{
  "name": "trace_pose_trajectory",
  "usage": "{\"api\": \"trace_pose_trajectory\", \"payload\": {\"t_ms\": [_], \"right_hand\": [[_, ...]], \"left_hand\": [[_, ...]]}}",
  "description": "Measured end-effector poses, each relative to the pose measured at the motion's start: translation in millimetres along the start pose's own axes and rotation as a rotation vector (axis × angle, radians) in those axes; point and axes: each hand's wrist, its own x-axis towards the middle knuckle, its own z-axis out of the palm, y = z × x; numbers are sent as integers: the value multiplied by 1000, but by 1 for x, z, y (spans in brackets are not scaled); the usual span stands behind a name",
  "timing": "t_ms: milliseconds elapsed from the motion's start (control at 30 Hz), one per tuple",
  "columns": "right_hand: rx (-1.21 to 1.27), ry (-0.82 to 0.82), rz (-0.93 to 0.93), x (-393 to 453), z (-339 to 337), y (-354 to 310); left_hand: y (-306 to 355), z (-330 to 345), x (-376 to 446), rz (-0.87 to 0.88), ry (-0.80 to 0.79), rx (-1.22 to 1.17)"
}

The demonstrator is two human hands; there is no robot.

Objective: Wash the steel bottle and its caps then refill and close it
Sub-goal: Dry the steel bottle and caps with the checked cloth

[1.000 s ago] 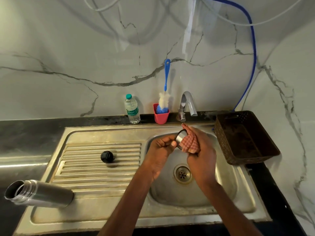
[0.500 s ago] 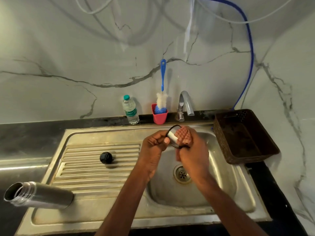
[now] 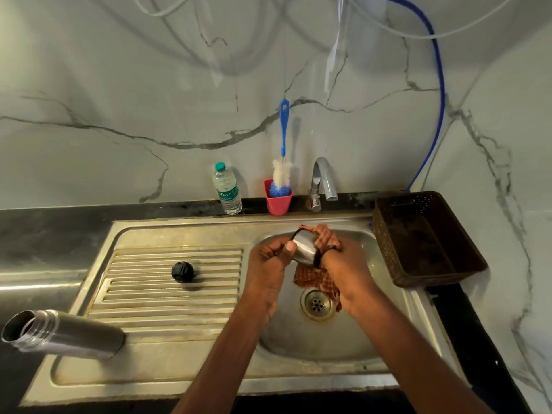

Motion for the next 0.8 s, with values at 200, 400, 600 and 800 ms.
{"api": "trace_pose_trajectory", "payload": {"t_ms": [200, 400, 600, 800], "right_hand": [[224, -149, 408, 1, -1, -13], [273, -26, 203, -8, 4, 5], [-322, 114, -665, -6, 24, 13], [-621, 16, -801, -3, 6, 40]], "left_hand": [[6, 16, -5, 130, 135, 49], [12, 3, 5, -28, 313, -61], [12, 3, 0, -263, 144, -336], [18, -6, -5, -403, 120, -571]]}}
